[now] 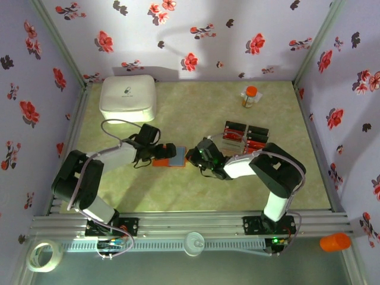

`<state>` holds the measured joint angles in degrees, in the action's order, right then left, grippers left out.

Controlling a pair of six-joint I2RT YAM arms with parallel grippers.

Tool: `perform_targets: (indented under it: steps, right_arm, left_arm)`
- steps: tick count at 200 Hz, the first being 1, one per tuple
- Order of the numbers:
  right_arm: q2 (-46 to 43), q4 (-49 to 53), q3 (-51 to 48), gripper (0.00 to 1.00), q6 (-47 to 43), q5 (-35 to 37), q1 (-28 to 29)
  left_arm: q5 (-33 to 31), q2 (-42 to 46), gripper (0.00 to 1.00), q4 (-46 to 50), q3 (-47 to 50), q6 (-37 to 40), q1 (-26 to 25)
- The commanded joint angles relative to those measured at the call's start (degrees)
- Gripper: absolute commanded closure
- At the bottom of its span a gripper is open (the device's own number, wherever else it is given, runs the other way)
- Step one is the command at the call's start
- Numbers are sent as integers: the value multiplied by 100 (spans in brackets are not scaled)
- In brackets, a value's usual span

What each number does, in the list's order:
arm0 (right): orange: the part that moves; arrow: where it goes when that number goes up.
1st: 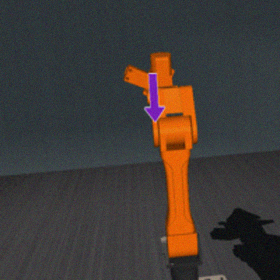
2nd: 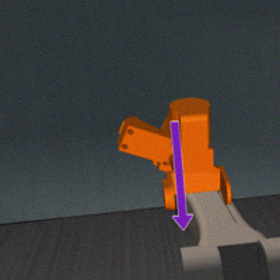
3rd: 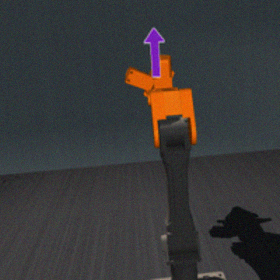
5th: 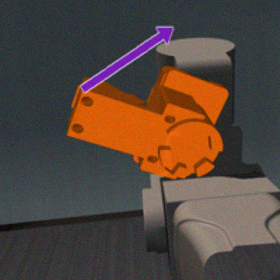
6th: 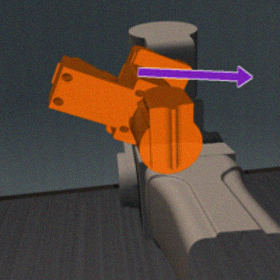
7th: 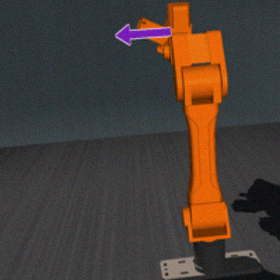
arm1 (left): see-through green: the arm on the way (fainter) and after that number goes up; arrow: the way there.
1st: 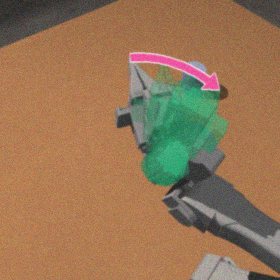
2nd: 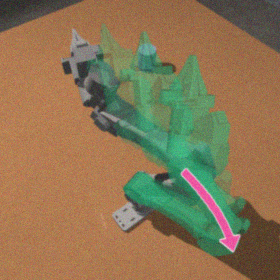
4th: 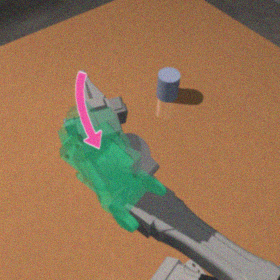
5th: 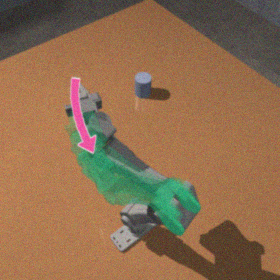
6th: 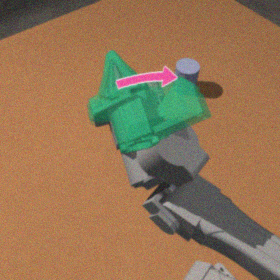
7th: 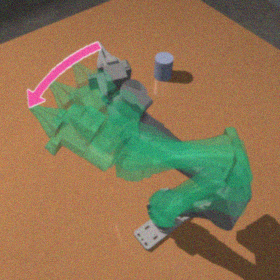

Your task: Put the credit cards into the card holder

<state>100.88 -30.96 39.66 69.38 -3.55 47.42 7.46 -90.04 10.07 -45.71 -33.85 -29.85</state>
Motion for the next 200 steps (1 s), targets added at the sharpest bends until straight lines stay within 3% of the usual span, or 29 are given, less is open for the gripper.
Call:
perform_targets:
  steps: [1,78,133,200]
  right_arm:
    - [-101,383,273,100,-409,-189,35]
    - [134,236,320,100,-330,-304,-60]
    - [176,157,228,100,-285,-286,-124]
    - [233,158,61,100,-324,-354,-279]
  left_arm:
    - [-96,140,0,213,-170,92,-47]
    - [206,755,0,297,-559,-333,-196]
    - [604,742,0,-291,-460,-927,-315]
    - [390,455,0,-465,58,-607,-285]
